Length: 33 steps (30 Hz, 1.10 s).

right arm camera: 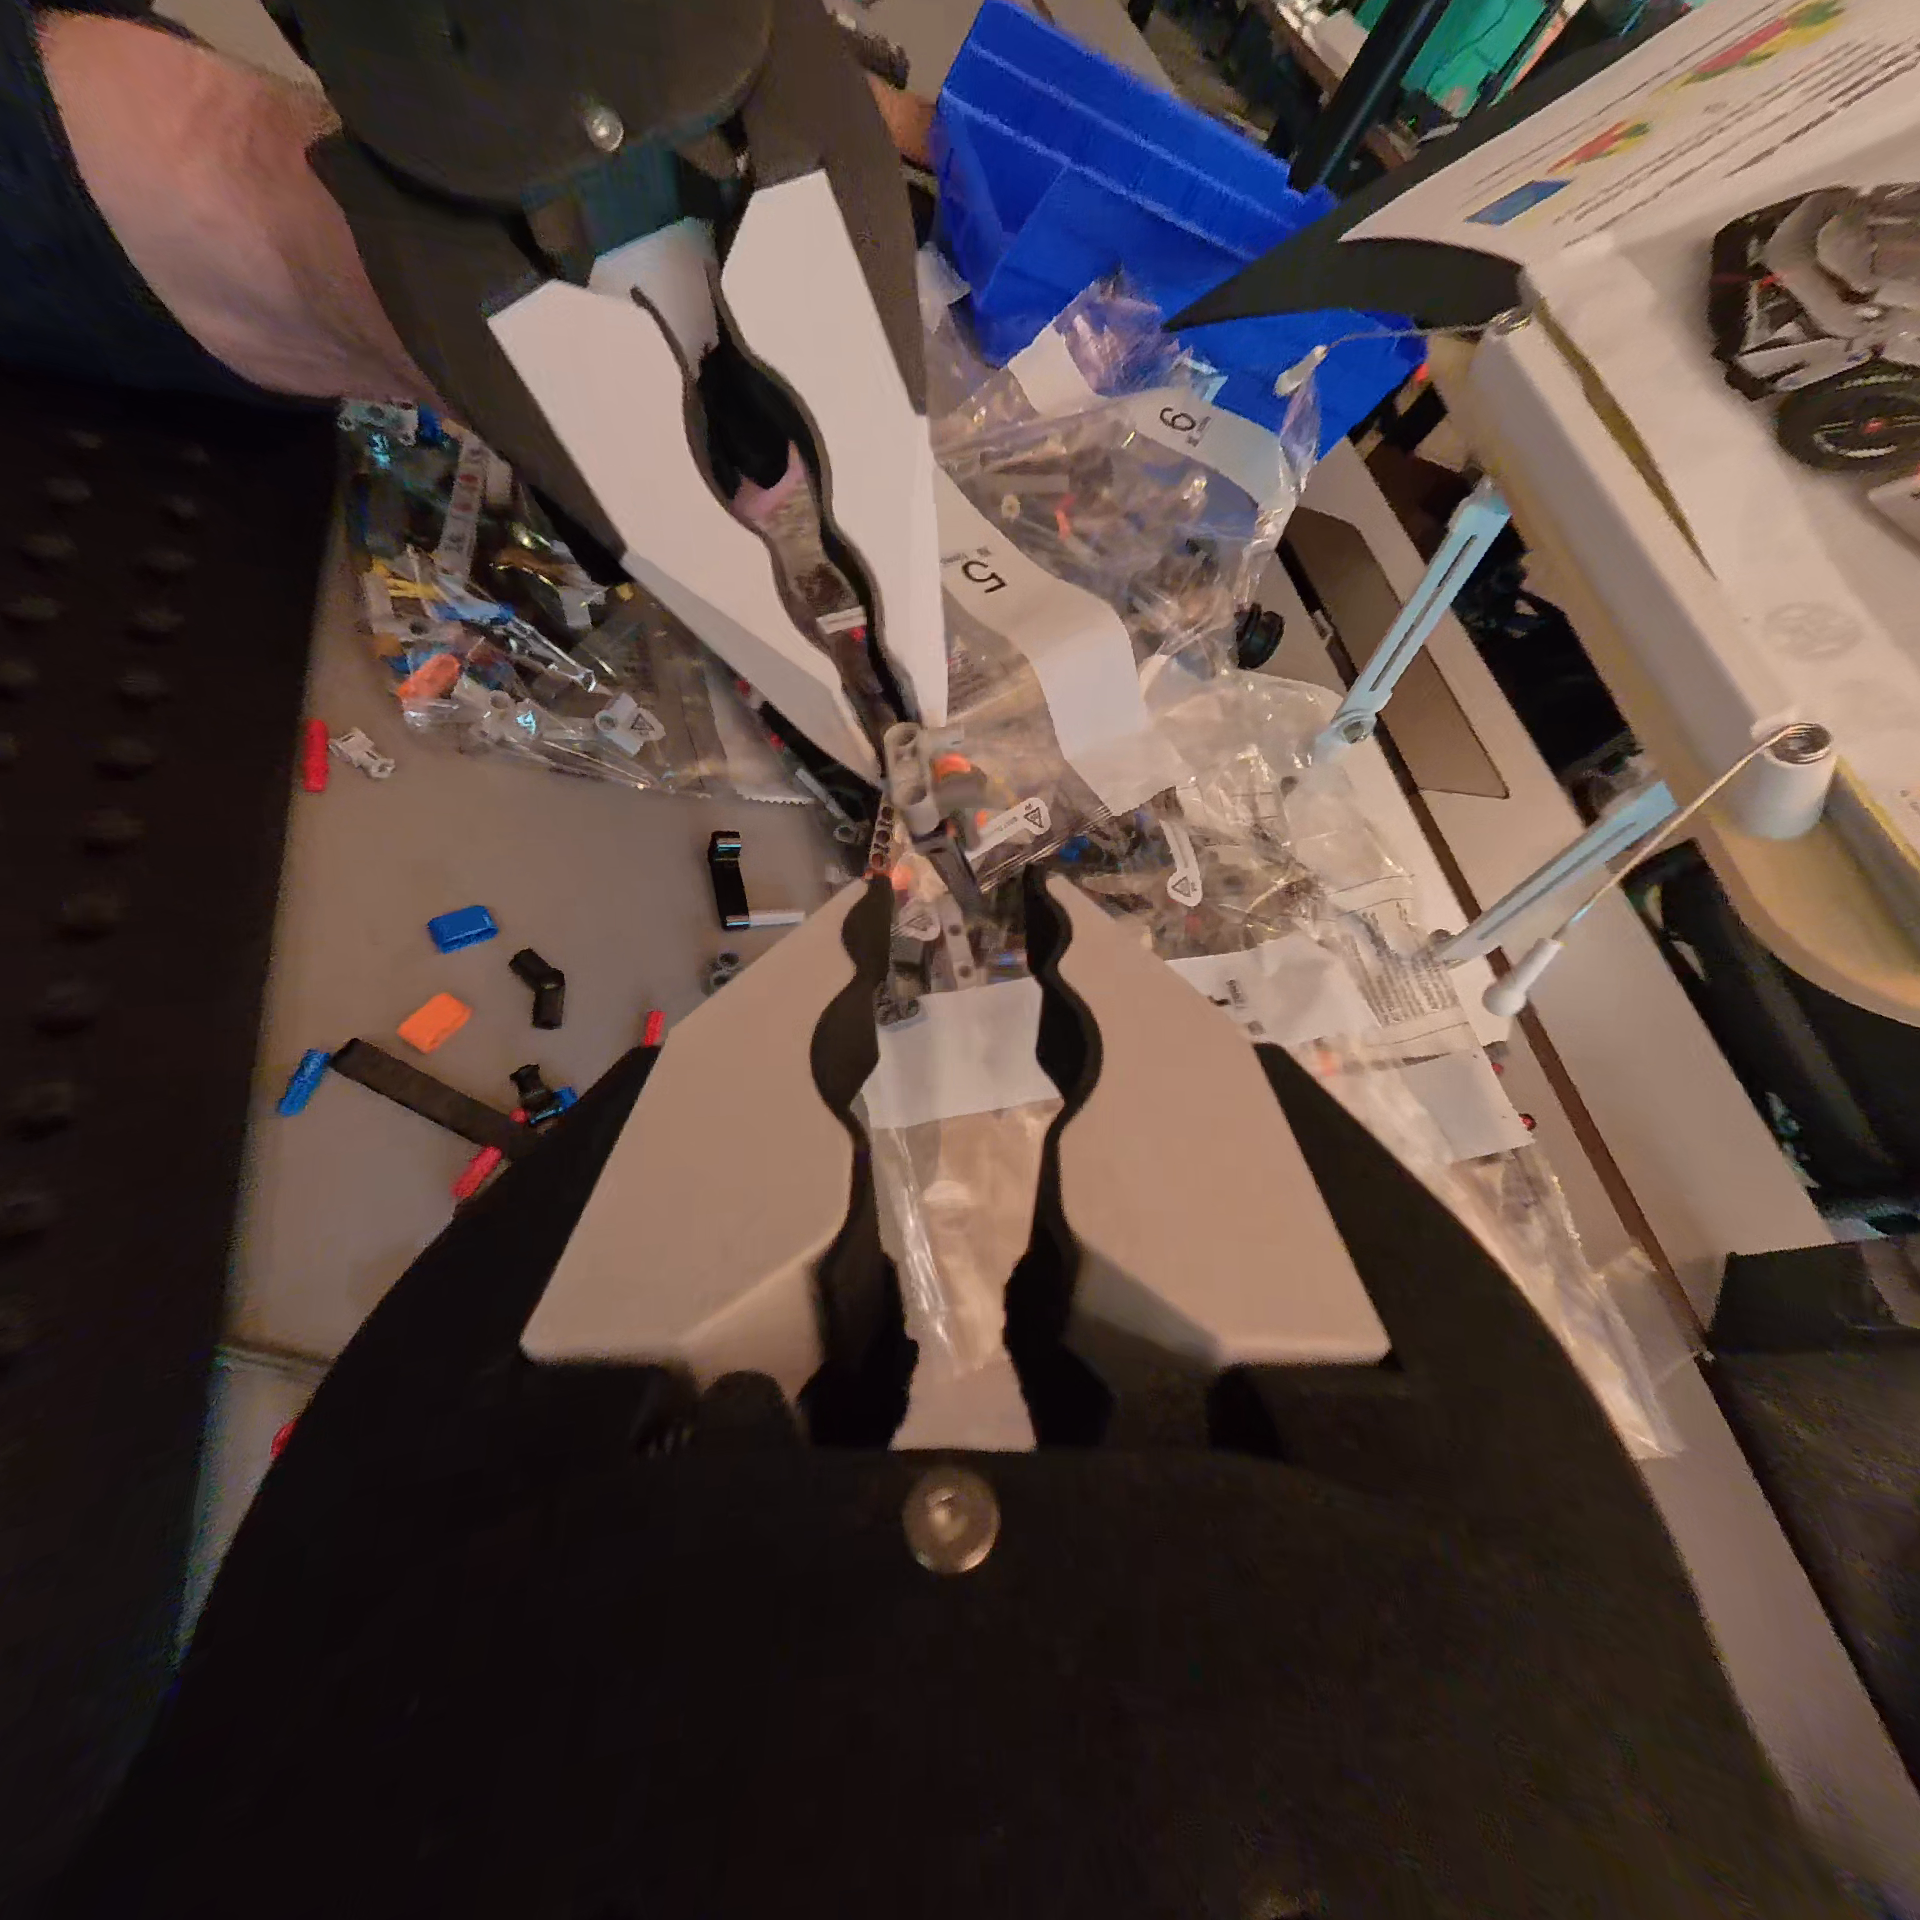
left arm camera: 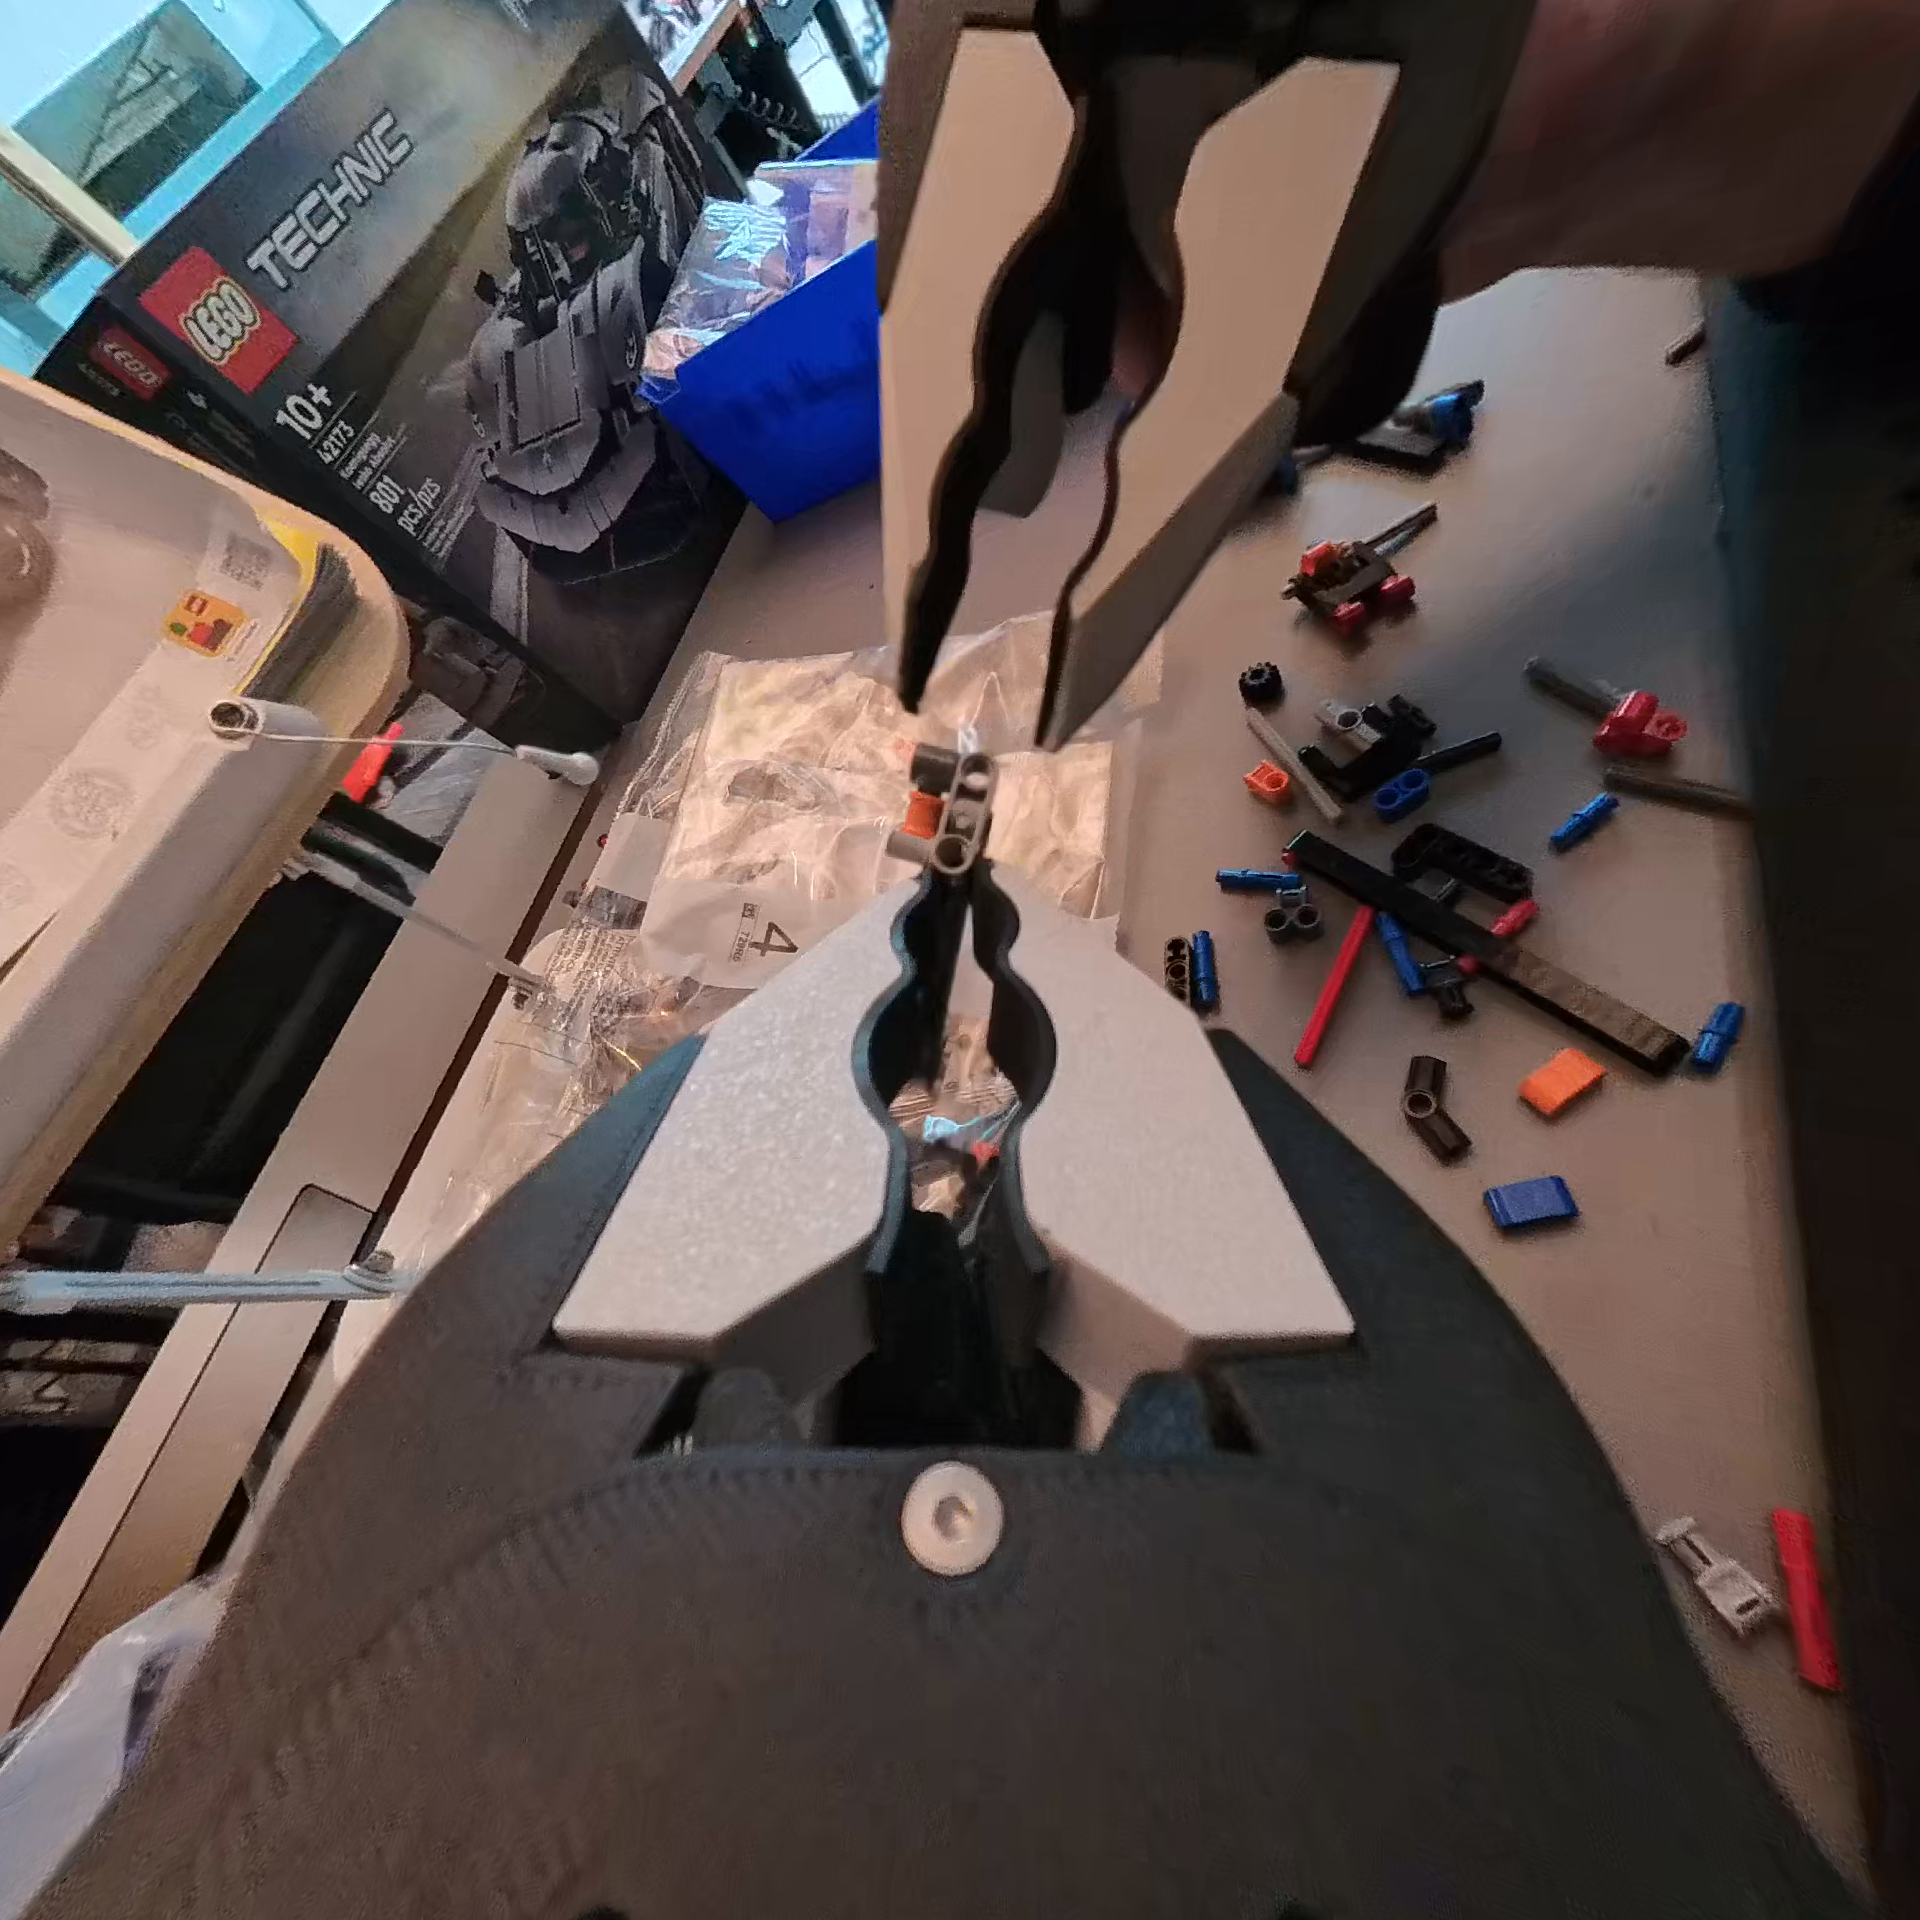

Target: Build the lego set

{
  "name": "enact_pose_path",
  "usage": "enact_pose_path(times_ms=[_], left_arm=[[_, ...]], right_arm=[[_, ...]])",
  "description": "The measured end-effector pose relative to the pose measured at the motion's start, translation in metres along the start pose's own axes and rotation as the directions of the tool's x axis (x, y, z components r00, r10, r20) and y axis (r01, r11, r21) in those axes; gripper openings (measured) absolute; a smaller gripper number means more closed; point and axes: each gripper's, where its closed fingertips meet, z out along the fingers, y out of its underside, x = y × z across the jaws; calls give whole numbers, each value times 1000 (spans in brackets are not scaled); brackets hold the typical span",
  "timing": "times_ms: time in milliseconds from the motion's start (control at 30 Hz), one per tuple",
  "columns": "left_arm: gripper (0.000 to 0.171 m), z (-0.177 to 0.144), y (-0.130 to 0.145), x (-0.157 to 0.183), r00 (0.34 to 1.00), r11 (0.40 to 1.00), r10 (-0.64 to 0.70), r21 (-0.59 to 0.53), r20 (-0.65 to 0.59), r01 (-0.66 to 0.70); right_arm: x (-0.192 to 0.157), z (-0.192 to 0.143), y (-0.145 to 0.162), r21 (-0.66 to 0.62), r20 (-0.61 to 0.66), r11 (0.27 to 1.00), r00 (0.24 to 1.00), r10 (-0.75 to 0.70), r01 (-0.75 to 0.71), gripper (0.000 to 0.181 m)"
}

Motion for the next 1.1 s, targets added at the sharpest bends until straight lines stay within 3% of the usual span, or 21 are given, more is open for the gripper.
enact_pose_path(times_ms=[100, 267, 400, 633, 733, 800, 967, 1100], left_arm=[[4, 1, -3, 6, 999, 1000, 29, 4, -16, -29], [0, 0, -4, 10, 997, 997, 74, 10, -27, -74], [0, 1, -5, 13, 995, 996, 87, 9, -39, -87], [0, 3, 14, 12, 995, 999, -9, -48, -100, 4], [10, 6, 24, 13, 985, 993, -94, -79, -142, 84], [19, 9, 33, 14, 984, 988, -107, -123, -143, 89], [22, 17, 58, 22, 975, 962, -145, -252, -167, 100], [29, 23, 61, 34, 967, 959, -143, -272, -210, 82]], right_arm=[[-3, 2, -5, 14, -25, 998, 998, -65, 66, 17], [-7, 11, 3, -72, -61, 983, 982, -176, 172, 15], [-10, 10, 2, -75, -53, 978, 979, -198, 194, 0], [-4, 9, 12, -84, -19, 992, 995, -94, 92, 0], [-4, 10, 17, -86, 7, 995, 999, -40, 41, 3], [-2, 12, 30, -147, 14, 989, 1000, -22, 23, 7], [-2, 14, 55, -240, 57, 967, 993, 103, -87, 13], [-16, 21, 64, -287, 131, 949, 976, 172, -129, 18]])
